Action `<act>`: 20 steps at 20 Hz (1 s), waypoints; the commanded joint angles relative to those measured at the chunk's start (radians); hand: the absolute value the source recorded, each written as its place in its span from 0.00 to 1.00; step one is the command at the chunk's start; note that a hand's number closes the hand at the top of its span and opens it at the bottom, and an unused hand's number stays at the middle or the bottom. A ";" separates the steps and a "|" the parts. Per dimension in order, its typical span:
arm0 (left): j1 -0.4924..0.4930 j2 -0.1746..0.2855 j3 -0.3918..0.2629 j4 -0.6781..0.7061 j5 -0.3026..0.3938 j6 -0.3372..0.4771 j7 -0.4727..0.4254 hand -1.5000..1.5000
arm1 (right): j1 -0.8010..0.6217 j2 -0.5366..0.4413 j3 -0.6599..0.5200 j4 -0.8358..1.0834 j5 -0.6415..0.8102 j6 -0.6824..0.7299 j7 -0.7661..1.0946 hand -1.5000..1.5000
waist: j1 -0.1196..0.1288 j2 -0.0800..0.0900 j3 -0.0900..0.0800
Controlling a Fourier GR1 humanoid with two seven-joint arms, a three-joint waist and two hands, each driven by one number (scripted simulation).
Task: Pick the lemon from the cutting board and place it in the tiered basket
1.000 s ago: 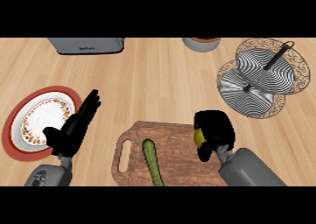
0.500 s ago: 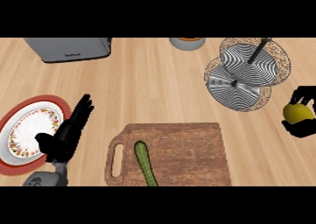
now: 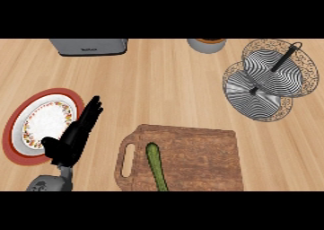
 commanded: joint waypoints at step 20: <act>-0.098 -0.031 0.030 0.064 -0.020 -0.058 0.017 0.50 | -0.690 0.159 0.199 0.278 0.098 0.119 0.342 1.00 | 0.054 0.009 -0.003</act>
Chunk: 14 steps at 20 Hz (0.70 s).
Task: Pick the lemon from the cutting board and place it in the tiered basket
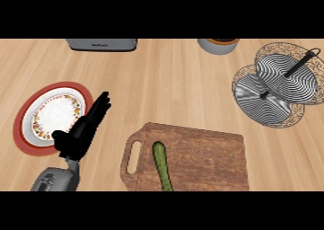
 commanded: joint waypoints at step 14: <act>-0.017 0.006 0.035 0.006 -0.020 -0.031 0.009 0.50 | -0.226 0.252 0.033 0.313 0.113 -0.062 -0.065 1.00 | -0.005 0.001 0.001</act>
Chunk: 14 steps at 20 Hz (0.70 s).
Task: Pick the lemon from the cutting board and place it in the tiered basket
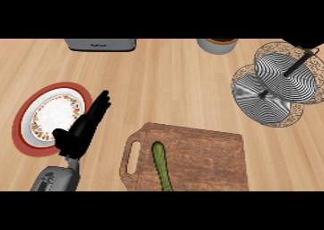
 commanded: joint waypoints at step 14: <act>0.021 -0.011 0.018 -0.016 -0.003 -0.010 0.006 0.50 | -0.109 0.125 -0.207 0.154 -0.232 0.069 0.360 0.00 | -0.010 -0.005 0.000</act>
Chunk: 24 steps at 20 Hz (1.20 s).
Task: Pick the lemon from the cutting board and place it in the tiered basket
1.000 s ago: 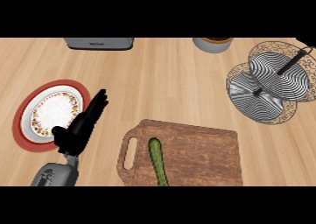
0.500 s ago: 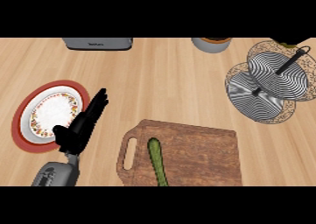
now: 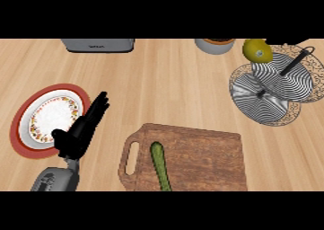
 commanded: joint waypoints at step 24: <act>0.002 -0.016 -0.002 -0.047 -0.016 0.007 0.039 0.50 | 0.328 -0.598 -0.451 0.164 -0.179 -0.116 -0.393 0.00 | 0.002 0.012 0.005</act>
